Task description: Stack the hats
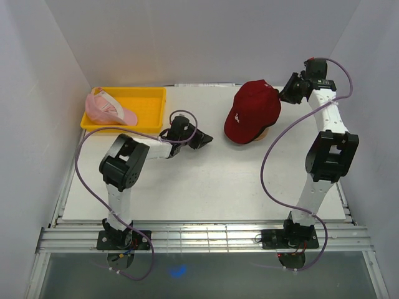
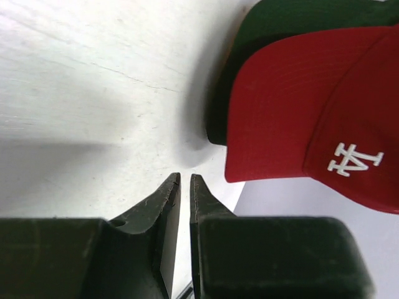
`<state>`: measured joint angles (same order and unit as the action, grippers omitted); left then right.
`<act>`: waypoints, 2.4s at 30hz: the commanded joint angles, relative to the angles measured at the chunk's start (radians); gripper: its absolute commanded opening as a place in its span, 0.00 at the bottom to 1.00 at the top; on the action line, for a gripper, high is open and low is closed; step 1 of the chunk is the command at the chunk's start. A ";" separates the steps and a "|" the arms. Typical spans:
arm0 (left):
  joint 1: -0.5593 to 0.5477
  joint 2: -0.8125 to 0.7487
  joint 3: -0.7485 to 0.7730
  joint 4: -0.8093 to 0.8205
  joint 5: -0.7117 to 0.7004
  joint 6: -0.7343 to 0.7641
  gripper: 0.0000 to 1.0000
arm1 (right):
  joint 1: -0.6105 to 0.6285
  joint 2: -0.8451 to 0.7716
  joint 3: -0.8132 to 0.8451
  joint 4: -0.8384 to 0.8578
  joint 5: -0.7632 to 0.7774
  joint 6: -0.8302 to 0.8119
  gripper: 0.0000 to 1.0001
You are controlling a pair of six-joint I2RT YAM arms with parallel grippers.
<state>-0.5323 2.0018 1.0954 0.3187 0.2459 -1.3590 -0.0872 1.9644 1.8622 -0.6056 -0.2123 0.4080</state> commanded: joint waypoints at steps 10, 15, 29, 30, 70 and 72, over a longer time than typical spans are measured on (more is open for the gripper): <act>0.009 -0.159 0.208 -0.299 -0.057 0.297 0.24 | -0.006 0.022 0.074 0.027 -0.033 -0.011 0.52; 0.041 -0.196 0.297 -0.446 -0.048 0.380 0.25 | -0.008 -0.002 0.097 0.018 -0.035 0.000 0.72; 0.210 -0.417 0.351 -0.723 -0.140 0.532 0.40 | -0.025 -0.114 0.031 0.013 -0.056 0.043 0.96; 0.219 -0.428 0.359 -0.737 -0.154 0.537 0.40 | -0.028 -0.122 0.023 0.017 -0.064 0.046 0.95; 0.614 -0.019 0.741 -1.254 -0.729 0.452 0.63 | 0.573 -0.432 -0.146 0.133 -0.079 -0.113 1.00; 0.614 -0.009 0.741 -1.245 -0.734 0.428 0.63 | 0.583 -0.437 -0.150 0.130 -0.078 -0.117 1.00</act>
<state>0.0875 1.9835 1.8046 -0.9360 -0.4679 -0.9138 0.4812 1.5482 1.6733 -0.5156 -0.3088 0.3134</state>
